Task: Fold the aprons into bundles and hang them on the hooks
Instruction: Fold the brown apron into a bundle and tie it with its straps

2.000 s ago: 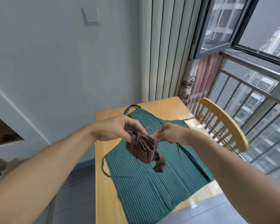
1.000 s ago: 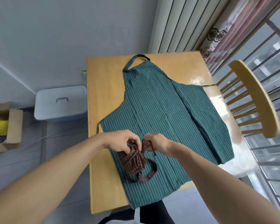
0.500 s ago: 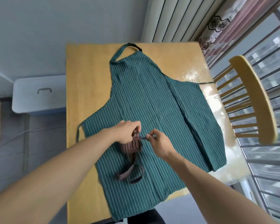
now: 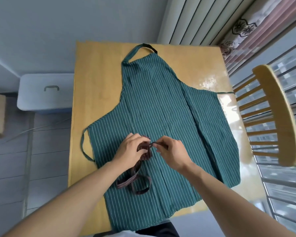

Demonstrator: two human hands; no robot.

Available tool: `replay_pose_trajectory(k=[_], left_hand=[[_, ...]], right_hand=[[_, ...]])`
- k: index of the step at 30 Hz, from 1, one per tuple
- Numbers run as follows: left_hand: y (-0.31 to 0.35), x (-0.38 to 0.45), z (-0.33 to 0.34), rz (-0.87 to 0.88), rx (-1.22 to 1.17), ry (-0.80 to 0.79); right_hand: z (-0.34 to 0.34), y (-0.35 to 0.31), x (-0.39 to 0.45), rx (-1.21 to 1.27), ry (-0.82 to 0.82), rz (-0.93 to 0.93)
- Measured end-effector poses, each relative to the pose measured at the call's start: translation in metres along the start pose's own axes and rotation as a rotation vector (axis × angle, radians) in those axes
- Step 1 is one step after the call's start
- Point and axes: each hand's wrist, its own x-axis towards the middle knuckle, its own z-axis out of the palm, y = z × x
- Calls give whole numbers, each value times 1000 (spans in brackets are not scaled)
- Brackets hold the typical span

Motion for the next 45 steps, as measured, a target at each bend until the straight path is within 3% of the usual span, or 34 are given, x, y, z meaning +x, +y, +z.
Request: replay_pose_trajectory(k=[4, 16, 22, 26, 32, 37, 42, 45], left_hand=[[9, 7, 0, -34, -75, 73], [6, 13, -12, -172, -245, -118], [-5, 15, -17, -230, -355, -180], [-9, 16, -21, -206, -341, -102], [-9, 15, -26, -210, -311, -39], [-7, 7, -23, -206, -372, -10], [-10, 1, -18, -242, -399, 8], [-10, 2, -15, -222, -357, -5]], right_hand=[[-20, -16, 11, -7, -70, -101], [-25, -36, 38, 65, -187, -128], [-30, -20, 38, 160, -198, 187], [-17, -23, 29, 107, -270, 186], [22, -39, 31, -228, -43, -130], [41, -35, 33, -230, 83, -75], [44, -34, 33, -421, 54, -171], [41, -29, 33, -414, 46, -180]])
